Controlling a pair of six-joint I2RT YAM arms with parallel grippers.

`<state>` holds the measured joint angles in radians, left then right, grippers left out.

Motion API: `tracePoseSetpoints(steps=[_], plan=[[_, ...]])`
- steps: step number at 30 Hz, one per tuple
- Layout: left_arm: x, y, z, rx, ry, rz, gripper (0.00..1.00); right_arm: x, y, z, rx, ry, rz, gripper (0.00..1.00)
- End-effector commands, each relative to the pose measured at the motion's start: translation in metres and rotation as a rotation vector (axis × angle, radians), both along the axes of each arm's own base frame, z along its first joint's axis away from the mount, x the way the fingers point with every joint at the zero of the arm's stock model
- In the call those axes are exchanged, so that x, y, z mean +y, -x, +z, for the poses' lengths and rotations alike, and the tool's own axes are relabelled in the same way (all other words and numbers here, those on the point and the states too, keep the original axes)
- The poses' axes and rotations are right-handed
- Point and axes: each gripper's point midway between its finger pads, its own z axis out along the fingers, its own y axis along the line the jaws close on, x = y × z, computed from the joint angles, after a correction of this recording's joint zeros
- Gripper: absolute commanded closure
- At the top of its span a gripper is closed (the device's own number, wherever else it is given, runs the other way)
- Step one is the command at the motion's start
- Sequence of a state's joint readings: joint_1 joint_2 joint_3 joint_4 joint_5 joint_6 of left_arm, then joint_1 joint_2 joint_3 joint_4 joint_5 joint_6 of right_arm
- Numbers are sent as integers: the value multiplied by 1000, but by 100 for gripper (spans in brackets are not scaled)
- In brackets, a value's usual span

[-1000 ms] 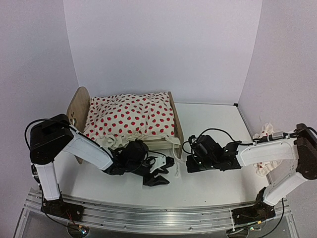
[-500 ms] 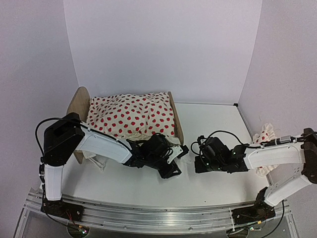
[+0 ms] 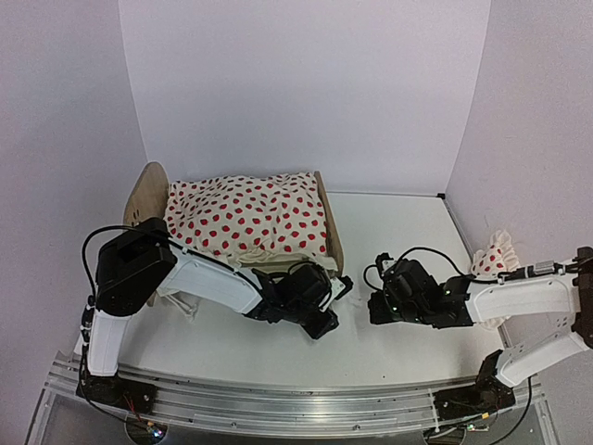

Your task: Set up the pet bed

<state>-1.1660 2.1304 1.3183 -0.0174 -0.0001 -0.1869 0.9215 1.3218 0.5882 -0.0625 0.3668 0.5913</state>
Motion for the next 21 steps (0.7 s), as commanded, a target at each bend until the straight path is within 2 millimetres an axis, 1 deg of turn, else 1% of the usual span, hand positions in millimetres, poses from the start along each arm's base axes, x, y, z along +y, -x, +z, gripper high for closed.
tracePoseSetpoints(steps=[1,2,3,5,7,9,10,11,13,15,19,21], plan=[[20,-7,-28,12,-112,70,85,-1,-2,13,-42,-46,-13,100],[24,-6,-31,21,-127,75,95,-2,-2,13,-45,-47,-13,100],[27,-4,-33,32,-140,80,100,-2,-2,13,-45,-48,-11,100],[31,-3,-30,38,-149,78,100,1,3,10,-29,-50,17,100],[33,-5,-15,32,-139,64,100,7,9,3,6,-56,67,100],[39,-12,9,38,-93,50,100,15,19,-6,54,-66,131,100],[40,-13,22,58,-53,26,100,22,23,-7,64,-88,165,100],[42,-18,39,72,3,5,100,31,28,-7,76,-121,217,100],[45,-20,62,94,75,-66,100,48,35,-2,89,-179,303,100],[49,-18,72,109,95,-111,100,60,40,0,102,-220,357,100],[55,-9,86,166,126,-163,100,78,48,-5,155,-265,417,100],[58,-8,91,186,134,-156,100,90,52,-7,169,-284,451,100]])
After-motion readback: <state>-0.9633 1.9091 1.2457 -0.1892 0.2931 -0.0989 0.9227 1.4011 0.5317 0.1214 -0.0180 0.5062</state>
